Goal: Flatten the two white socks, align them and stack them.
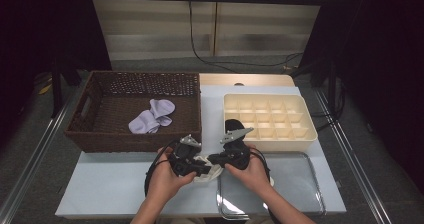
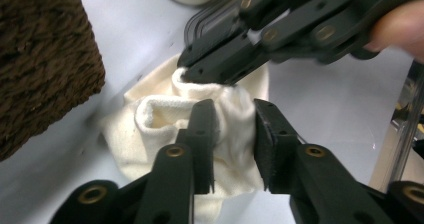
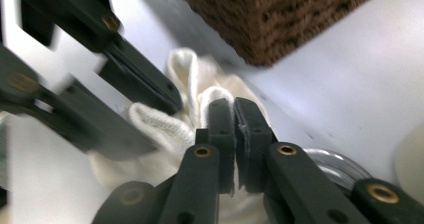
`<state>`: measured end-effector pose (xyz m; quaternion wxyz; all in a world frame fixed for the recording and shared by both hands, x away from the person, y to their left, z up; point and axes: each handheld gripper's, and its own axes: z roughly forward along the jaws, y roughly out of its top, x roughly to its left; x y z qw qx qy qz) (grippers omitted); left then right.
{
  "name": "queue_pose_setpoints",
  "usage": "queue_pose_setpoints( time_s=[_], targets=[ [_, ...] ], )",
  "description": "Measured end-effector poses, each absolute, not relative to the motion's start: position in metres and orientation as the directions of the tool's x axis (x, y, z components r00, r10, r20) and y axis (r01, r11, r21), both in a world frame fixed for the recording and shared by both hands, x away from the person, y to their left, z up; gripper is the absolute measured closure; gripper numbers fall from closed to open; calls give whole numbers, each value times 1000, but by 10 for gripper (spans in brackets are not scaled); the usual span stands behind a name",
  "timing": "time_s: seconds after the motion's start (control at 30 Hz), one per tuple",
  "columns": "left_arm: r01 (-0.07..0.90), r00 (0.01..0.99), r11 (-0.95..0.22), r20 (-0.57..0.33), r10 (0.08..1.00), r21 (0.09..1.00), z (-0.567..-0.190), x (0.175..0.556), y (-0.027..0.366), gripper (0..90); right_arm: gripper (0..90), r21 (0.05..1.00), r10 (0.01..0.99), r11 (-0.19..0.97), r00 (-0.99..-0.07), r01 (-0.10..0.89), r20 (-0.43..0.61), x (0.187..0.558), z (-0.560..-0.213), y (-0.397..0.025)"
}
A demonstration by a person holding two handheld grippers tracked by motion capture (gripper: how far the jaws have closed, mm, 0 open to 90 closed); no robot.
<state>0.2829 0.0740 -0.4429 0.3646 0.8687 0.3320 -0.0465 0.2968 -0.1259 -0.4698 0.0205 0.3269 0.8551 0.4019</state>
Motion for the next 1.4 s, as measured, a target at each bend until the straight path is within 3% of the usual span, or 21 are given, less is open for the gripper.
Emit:
queue_pose_setpoints(
  time_s=[0.2, 0.4, 0.7, 1.03, 1.23, 1.4],
  targets=[
    [622, 756, -469, -325, 569, 626, -433, 284, 92, 618, 875, 704, 574, 475, -792, 529, 208, 296, -473, -129],
    [647, 720, -433, -316, 618, 628, -432, 283, 118, 606, 863, 716, 567, 482, -803, 506, 185, 295, -476, -133],
    [643, 741, -476, -332, 583, 600, -450, 282, 107, 691, 783, 726, 574, 483, -803, 489, 158, 294, -470, -133],
    [636, 750, -499, -317, 581, 589, -457, 281, 99, 751, 762, 763, 551, 459, -819, 456, 158, 287, -446, -137],
    [641, 747, -512, -310, 588, 572, -461, 282, 96, 844, 772, 705, 542, 538, -830, 462, 131, 285, -463, -130],
    [627, 756, -521, -290, 588, 579, -459, 280, 94, 887, 780, 703, 543, 521, -824, 483, 164, 288, -470, -131]
  ],
)
